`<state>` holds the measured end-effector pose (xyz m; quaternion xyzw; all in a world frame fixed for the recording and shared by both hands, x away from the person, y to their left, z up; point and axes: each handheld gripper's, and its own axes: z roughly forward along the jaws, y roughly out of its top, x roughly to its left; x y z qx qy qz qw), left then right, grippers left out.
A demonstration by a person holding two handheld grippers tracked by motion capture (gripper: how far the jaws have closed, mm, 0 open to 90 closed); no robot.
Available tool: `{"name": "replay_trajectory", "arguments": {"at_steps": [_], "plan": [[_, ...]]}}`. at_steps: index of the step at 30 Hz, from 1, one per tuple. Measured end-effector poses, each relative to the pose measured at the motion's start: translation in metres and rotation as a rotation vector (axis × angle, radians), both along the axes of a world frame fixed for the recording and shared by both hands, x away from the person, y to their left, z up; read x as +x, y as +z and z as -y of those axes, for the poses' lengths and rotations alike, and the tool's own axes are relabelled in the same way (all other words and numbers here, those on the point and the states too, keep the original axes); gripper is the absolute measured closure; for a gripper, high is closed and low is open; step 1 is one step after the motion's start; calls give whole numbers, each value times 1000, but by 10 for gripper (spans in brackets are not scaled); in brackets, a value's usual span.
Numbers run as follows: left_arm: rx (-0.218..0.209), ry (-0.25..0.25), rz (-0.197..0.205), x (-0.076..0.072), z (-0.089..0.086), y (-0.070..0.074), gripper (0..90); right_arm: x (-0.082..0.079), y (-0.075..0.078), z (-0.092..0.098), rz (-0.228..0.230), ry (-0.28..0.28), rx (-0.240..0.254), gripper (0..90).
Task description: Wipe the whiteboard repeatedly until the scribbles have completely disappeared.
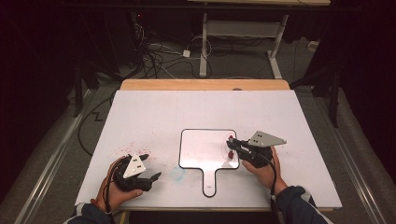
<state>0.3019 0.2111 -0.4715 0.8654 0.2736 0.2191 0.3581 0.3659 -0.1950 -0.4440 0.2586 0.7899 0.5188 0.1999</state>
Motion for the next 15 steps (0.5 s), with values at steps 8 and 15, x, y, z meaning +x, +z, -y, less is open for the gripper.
{"name": "replay_trajectory", "arguments": {"at_steps": [8, 15], "plan": [[-2, 0, 1, -1, -1, 0, 218, -8, 0, -6, 1, 42, -6, 820], [0, -2, 0, 0, 0, 0, 218, 3, 1, 12, 32, -61, -30, 820]]}}
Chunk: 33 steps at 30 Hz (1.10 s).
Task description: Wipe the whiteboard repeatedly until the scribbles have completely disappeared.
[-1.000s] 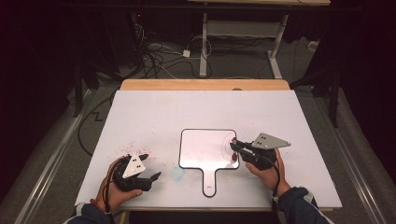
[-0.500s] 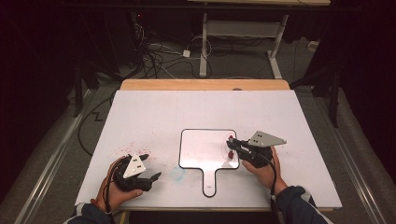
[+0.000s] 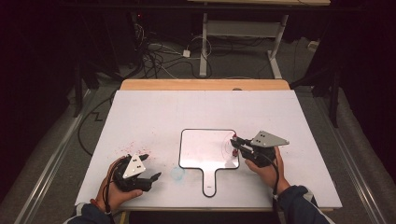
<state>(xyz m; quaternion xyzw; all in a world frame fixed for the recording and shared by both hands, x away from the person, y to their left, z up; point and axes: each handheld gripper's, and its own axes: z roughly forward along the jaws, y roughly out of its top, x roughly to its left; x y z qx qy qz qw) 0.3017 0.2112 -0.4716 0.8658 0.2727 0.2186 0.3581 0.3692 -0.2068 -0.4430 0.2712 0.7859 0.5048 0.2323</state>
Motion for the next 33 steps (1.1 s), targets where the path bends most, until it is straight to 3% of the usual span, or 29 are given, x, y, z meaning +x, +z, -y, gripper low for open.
{"name": "replay_trajectory", "arguments": {"at_steps": [7, 11, 15, 20, 22, 33], "plan": [[1, -2, 0, 0, 0, 0, 219, -12, -2, -17, -44, 96, 46, 820], [1, -2, -1, 0, 0, 0, 218, -20, -2, -27, -37, 141, 28, 820], [2, -5, -2, -1, 0, 0, 218, -16, -2, -22, -25, 120, 24, 820], [5, -5, 0, 0, 0, 0, 218, 1, -2, -2, -11, 19, 33, 820], [0, -2, 3, 0, 0, 0, 218, 4, -3, 3, -11, 5, 39, 820], [4, -7, -1, -1, 0, 0, 218, -16, -2, -4, -37, 77, 41, 820]]}}
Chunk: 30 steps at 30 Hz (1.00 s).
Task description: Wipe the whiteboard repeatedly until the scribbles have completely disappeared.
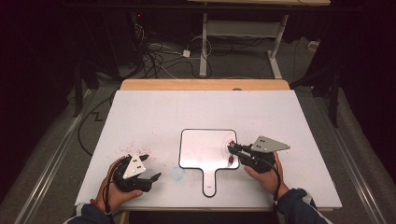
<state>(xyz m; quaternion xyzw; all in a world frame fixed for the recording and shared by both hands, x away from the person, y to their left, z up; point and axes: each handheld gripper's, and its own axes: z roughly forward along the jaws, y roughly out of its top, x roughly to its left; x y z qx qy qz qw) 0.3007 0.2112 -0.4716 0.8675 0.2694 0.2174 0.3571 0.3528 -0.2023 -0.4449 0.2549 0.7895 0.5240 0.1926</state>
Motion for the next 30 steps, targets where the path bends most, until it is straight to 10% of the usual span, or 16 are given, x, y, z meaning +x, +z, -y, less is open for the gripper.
{"name": "replay_trajectory", "arguments": {"at_steps": [8, 17, 30], "plan": [[4, -8, -2, 1, 1, -1, 218, 10, 0, 8, 26, -54, -19, 820], [6, -10, -6, 1, 2, -1, 218, -4, 0, -16, 19, 58, -15, 819], [9, -12, -7, 1, 3, -2, 218, 14, -1, -1, 29, -44, -5, 820]]}}
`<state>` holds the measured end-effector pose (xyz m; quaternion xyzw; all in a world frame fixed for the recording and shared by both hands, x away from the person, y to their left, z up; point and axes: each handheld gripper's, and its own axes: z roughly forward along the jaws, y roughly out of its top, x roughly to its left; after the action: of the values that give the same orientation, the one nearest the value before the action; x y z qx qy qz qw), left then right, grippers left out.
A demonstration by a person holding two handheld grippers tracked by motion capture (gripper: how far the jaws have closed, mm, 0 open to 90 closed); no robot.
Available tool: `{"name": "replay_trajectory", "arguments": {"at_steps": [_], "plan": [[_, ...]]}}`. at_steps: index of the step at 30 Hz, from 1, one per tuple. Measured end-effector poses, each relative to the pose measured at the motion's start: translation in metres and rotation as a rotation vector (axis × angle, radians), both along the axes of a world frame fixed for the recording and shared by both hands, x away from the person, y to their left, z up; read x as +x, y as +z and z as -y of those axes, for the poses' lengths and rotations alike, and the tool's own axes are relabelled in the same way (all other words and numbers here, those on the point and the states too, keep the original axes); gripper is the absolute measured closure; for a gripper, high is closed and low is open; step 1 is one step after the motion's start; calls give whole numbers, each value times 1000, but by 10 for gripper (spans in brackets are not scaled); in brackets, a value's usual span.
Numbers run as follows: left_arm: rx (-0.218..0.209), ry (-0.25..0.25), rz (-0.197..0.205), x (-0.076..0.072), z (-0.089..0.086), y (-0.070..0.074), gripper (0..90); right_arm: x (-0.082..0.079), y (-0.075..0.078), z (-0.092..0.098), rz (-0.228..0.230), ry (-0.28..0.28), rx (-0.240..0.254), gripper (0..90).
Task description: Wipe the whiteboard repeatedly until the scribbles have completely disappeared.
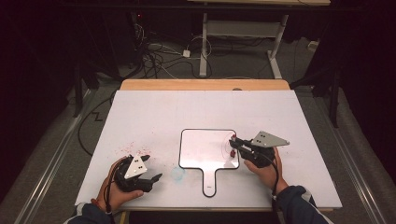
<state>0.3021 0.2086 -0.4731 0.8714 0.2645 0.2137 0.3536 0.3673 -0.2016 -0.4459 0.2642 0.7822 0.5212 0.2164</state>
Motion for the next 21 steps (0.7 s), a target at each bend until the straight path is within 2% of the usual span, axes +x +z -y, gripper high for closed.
{"name": "replay_trajectory", "arguments": {"at_steps": [4, 9, 12, 14, 17, 19, 21], "plan": [[2, 0, 1, 0, 0, 0, 218, -5, -1, -11, -18, 55, 16, 819], [2, 0, 0, 0, 0, 0, 219, -9, 0, -21, -23, 94, 10, 820], [2, 1, 2, 0, -1, 0, 219, -7, 0, -20, -14, 87, 2, 820], [2, 1, 0, 0, 0, 0, 218, -2, 0, -17, -1, 58, -5, 820], [2, -1, -1, 0, 0, 0, 218, 10, -2, -9, -9, 14, 25, 820], [2, 0, -2, 0, 0, -1, 218, 14, -2, -7, -2, 5, 24, 820], [1, 2, -4, 1, 0, -1, 218, 14, -2, -8, -2, 19, 26, 820]]}}
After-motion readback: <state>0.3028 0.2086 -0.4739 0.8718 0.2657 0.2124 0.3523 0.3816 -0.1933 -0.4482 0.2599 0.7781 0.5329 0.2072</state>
